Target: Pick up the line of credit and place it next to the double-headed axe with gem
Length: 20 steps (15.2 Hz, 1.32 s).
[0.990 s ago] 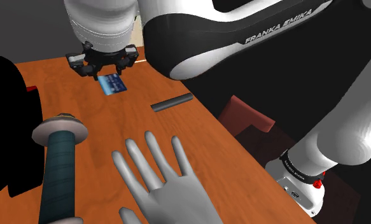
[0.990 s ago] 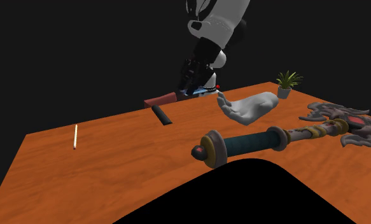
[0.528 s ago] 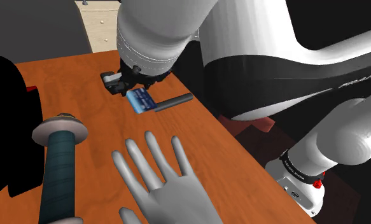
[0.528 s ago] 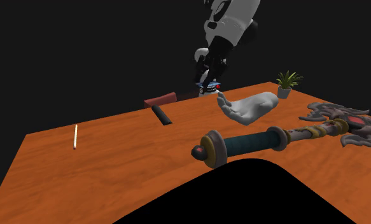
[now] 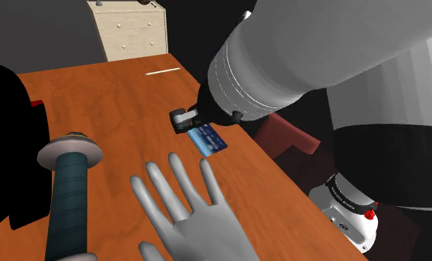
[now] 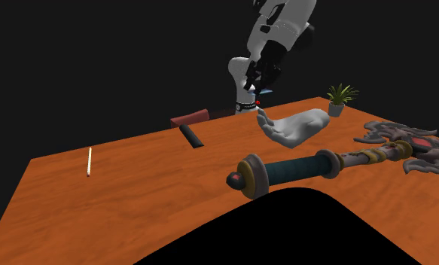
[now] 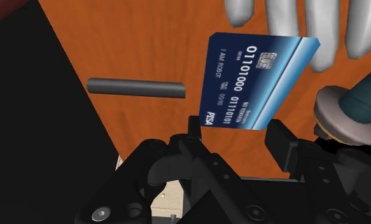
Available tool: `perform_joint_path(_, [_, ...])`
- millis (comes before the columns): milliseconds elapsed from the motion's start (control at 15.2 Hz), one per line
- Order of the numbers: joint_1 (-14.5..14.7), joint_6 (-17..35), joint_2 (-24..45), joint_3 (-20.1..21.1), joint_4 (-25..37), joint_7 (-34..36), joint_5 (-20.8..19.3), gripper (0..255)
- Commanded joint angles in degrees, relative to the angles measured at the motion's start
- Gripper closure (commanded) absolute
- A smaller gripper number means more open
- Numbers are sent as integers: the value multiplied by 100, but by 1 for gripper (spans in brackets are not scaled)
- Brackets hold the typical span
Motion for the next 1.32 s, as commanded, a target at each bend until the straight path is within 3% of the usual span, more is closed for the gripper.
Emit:
perform_joint_path(0, [386, -184, -451, -132, -283, -27, 276, 255])
perform_joint_path(396, [1395, -853, -1601, -326, -924, 59, 837, 255])
perform_joint_path(858, [2525, -1961, -2801, -263, -1311, 405, 1371, 255])
perform_joint_path(1254, [2600, -1576, -2757, -30, -1695, 586, 1507, 255])
